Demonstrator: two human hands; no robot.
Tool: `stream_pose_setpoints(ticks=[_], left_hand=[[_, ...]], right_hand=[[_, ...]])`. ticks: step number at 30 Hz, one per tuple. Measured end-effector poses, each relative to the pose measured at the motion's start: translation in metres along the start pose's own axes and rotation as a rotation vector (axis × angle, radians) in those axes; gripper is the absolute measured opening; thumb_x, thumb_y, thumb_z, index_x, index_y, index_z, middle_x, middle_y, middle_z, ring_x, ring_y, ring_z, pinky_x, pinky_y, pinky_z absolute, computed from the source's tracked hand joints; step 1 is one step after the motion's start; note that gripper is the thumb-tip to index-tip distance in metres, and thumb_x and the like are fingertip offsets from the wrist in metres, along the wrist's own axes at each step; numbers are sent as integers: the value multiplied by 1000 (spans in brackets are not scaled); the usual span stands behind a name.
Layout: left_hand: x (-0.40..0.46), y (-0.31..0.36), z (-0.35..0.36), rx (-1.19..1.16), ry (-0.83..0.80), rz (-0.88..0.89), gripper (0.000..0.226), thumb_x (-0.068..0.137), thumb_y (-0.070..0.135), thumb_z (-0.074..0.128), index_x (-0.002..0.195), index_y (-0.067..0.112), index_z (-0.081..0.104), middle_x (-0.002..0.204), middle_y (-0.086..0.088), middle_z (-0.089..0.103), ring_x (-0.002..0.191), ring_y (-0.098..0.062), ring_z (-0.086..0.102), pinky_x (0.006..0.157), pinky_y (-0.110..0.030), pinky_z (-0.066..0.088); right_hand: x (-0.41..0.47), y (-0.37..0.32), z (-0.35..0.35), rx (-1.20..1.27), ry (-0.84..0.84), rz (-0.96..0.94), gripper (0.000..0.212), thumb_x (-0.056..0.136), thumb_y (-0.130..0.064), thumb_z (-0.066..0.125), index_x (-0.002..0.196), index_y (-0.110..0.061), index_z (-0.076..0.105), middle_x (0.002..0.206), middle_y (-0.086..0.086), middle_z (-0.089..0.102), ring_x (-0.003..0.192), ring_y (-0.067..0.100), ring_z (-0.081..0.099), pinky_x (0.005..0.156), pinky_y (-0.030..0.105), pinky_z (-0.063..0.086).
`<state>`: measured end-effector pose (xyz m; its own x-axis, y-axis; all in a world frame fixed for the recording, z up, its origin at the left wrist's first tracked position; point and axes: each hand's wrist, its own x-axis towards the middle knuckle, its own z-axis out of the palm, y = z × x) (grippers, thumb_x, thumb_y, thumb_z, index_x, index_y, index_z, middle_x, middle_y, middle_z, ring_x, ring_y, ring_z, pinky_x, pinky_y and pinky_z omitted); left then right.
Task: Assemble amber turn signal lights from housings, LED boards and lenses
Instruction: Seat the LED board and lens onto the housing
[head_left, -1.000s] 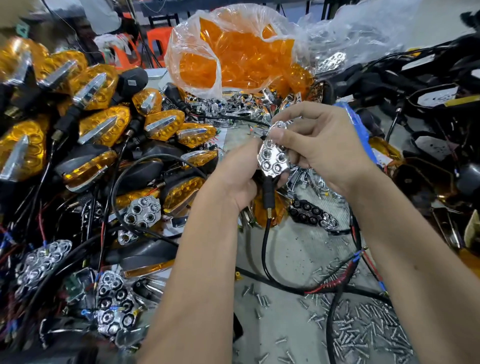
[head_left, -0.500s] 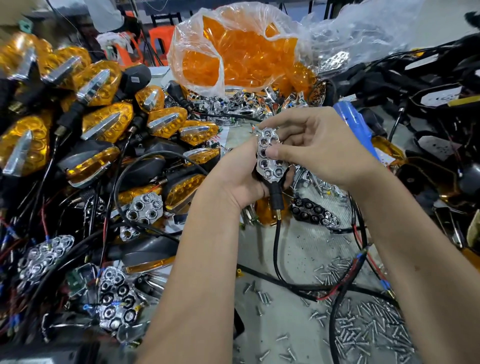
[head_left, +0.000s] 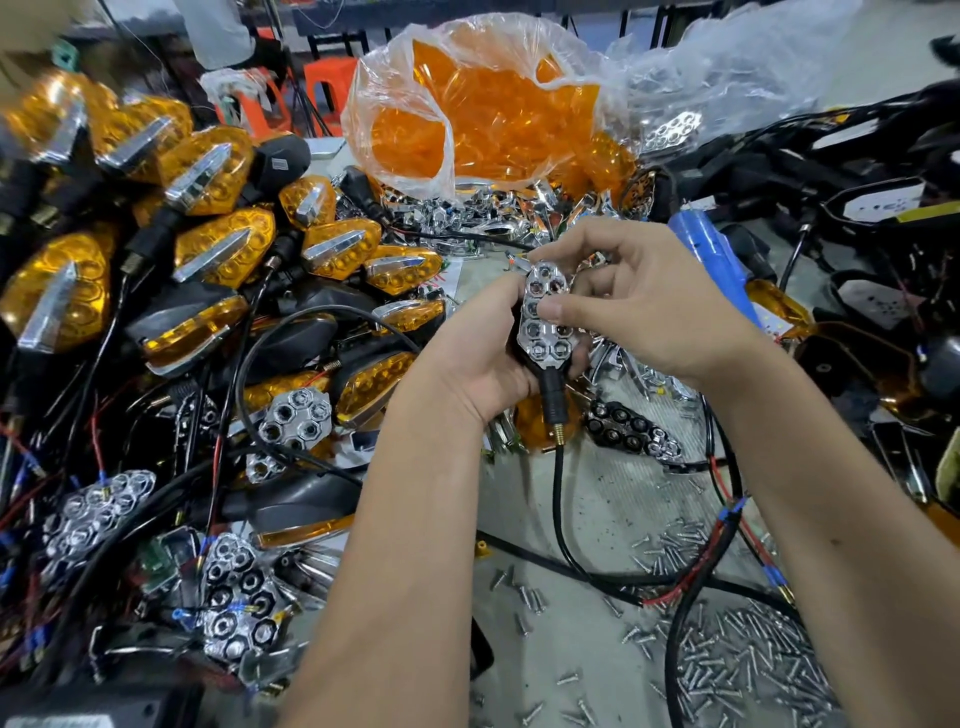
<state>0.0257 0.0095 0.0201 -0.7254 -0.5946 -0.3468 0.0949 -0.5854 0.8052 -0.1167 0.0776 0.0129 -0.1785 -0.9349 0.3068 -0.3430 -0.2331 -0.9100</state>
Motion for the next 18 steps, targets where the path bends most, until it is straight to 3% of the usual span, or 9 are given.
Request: stream_pose_setpoints(ticks=[4,7,9,12,18], left_hand=[[-3,-1,-1,-2,-98,62,29,103,21,32,100,7,58,77,-8,61,62,-23,56,55,-32,49],[-4,1,-2,-2,-172,122,42,101,33,26,110,6,57,91,-13,58,71,-25,56,64,-36,47],[-3,1,-3,21,-185,170,46,102,38,24,117,6,54,98,-15,56,74,-26,56,65,-37,46],[-1,0,-3,43,-188,239,44,104,38,27,113,5,54,86,-12,59,68,-25,57,60,-34,47],[2,-5,2,30,-147,330,31,106,29,43,115,3,58,86,-9,70,68,-21,66,58,-32,52]], right_hand=[[-1,-3,1,-33,6,1,30,85,-6,84,112,-18,74,100,11,54,62,31,63,51,51,62],[-2,-6,1,-113,21,-24,32,86,-8,84,113,-21,74,100,13,55,59,25,63,49,43,62],[-2,-8,3,-129,41,-31,41,86,-9,83,122,-25,71,105,13,55,62,18,62,49,40,62],[-2,-9,2,-100,97,2,61,84,-13,86,136,-31,59,111,9,54,74,9,57,53,40,63],[-2,-15,-2,-55,121,4,47,80,-15,90,121,-23,69,116,20,53,82,12,56,53,36,62]])
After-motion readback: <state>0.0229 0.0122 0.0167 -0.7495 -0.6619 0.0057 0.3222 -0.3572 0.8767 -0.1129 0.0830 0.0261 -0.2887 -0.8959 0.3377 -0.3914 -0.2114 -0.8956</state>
